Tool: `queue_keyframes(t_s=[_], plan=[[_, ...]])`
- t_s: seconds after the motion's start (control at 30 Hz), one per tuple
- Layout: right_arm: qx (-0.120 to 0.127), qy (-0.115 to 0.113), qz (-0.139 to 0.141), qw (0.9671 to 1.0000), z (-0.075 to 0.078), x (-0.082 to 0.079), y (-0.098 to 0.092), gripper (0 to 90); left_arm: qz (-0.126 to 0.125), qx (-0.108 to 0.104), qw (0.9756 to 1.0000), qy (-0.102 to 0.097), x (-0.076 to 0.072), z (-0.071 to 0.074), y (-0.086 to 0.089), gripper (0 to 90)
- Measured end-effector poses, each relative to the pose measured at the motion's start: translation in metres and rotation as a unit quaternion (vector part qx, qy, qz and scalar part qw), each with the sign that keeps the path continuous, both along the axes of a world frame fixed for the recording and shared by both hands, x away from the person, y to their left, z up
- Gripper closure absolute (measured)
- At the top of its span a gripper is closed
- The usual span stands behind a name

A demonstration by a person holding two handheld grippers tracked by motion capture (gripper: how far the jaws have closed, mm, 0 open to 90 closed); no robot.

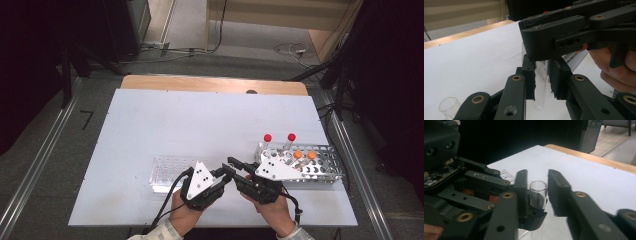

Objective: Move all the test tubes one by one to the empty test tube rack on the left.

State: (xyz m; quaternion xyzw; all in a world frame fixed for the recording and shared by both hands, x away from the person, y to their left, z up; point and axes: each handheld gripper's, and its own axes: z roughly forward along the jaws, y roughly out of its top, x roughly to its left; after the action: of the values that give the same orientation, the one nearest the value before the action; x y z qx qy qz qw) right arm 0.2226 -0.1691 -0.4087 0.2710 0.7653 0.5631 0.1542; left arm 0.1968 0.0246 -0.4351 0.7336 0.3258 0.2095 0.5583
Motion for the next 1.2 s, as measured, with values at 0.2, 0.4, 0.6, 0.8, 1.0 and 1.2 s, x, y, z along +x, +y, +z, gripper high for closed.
queue_keyframes(t_s=[0.2, 0.4, 0.6, 0.8, 1.0, 1.2], plan=[[0.018, 0.004, -0.008, 0.9998, 0.006, 0.002, -0.009, 52.7, 0.003, -0.005, 1.0000, 0.001, 0.001, 0.002, 0.003, 76.7], [0.044, 0.010, -0.029, 0.9986, 0.010, 0.008, -0.030, 43.0, 0.020, -0.020, 0.9996, 0.004, 0.005, 0.011, 0.017, 76.7], [0.043, 0.017, -0.048, 0.9978, 0.007, 0.012, -0.048, 38.8, 0.044, -0.035, 0.9984, 0.006, 0.009, 0.023, 0.036, 76.8], [0.031, 0.026, -0.061, 0.9973, 0.000, 0.015, -0.055, 36.5, 0.072, -0.037, 0.9967, 0.005, 0.012, 0.029, 0.055, 76.8], [0.022, 0.028, -0.065, 0.9973, -0.004, 0.016, -0.056, 36.4, 0.091, -0.033, 0.9953, 0.003, 0.015, 0.029, 0.065, 76.8], [0.021, 0.030, -0.067, 0.9971, -0.005, 0.016, -0.057, 36.3, 0.101, -0.025, 0.9945, 0.002, 0.016, 0.027, 0.070, 76.7]])
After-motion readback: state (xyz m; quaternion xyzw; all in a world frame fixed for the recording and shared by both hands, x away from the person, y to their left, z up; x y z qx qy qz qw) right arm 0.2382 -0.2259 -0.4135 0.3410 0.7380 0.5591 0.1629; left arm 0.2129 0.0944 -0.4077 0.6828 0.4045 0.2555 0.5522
